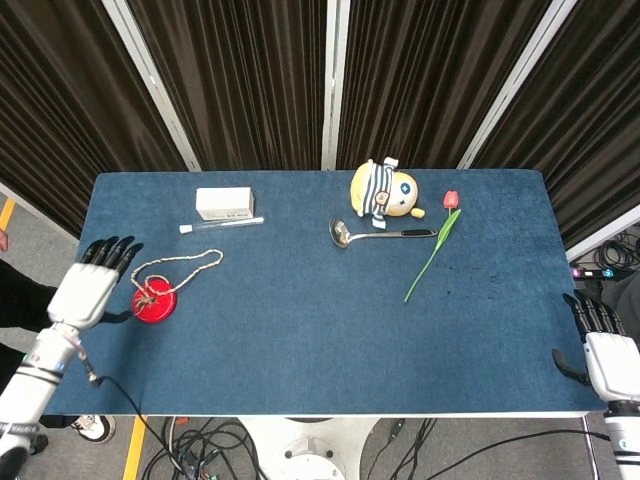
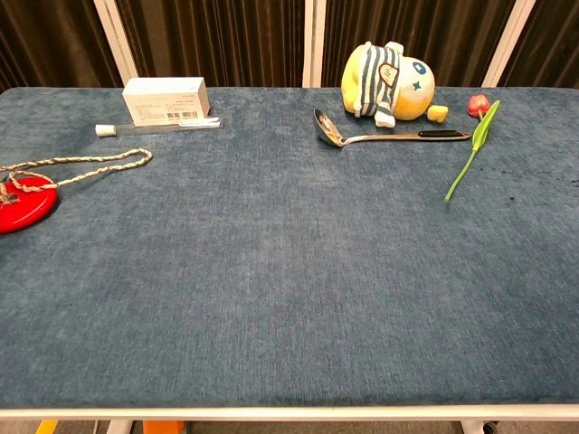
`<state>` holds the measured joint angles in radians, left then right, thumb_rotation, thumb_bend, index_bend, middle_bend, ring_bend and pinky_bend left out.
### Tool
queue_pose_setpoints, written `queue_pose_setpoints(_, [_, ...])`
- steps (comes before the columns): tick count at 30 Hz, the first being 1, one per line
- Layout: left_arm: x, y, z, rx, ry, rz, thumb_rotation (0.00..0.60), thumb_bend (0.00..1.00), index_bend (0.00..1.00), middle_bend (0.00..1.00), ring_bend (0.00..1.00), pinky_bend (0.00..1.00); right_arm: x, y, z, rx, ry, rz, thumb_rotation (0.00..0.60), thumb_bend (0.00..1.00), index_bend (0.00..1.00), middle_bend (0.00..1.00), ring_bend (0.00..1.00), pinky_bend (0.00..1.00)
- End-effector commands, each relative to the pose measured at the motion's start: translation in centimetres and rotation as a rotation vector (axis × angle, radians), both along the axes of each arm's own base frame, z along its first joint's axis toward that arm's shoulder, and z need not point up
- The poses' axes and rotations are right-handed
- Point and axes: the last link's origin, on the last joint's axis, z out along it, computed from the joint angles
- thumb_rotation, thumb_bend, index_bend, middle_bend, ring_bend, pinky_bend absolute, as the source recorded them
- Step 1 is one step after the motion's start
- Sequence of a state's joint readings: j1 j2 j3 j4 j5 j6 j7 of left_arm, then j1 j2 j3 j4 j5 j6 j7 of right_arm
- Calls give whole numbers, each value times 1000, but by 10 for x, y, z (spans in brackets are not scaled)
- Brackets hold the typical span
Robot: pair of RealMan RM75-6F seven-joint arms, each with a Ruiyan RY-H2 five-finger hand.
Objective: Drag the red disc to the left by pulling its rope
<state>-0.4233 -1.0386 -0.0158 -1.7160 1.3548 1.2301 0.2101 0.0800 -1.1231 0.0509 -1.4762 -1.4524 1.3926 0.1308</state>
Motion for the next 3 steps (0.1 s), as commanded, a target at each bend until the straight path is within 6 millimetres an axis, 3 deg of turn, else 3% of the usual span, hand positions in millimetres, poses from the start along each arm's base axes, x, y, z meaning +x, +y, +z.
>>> queue_pose_setpoints(1, [-27,-62,-7,20,-3,2,600,36,86,35,0,85,1,2,1,-5,0,3,600,258,0,0,0,0])
queue_pose_setpoints(3, [-38,-79,-10,22,7,30,600,36,88,35,0,85,1,3,2,-4,5,6,600,258,0,0,0,0])
